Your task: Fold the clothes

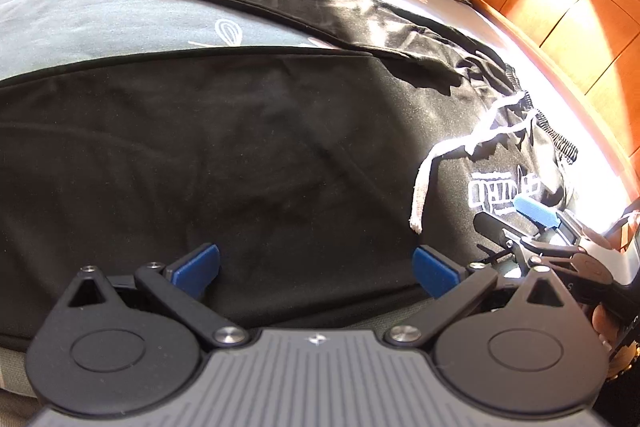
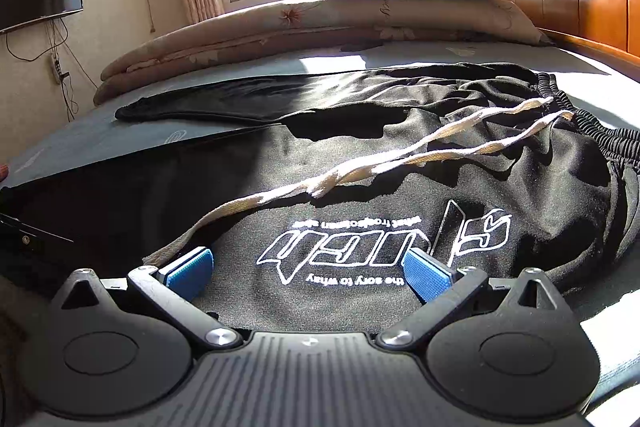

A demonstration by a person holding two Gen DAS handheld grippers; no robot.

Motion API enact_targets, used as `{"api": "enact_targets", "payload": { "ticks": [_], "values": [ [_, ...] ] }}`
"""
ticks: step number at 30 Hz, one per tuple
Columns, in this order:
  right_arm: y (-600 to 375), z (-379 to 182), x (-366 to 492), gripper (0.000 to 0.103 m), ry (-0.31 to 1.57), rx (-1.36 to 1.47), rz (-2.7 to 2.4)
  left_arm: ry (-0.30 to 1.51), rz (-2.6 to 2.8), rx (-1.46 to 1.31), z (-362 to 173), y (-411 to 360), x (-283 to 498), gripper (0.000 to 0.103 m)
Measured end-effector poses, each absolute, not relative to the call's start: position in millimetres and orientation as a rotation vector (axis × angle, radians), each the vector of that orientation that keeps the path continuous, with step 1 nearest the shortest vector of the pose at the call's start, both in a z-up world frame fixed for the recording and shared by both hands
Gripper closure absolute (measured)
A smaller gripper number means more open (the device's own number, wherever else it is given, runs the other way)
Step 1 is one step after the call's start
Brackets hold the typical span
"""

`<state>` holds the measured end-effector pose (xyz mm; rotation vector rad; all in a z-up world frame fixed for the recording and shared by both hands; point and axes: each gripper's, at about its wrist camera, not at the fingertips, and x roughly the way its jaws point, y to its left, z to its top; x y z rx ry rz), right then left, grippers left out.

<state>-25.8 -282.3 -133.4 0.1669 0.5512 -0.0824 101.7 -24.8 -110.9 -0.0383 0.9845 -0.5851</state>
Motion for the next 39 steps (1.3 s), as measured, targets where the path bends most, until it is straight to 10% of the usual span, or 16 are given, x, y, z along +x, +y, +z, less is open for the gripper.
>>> {"api": "enact_targets", "payload": {
  "ticks": [39],
  "values": [
    [-328,-103,-4,0.0,0.365,0.204,-0.273,0.958,-0.522,-0.069,-64,-19,136,0.001]
  ]
}}
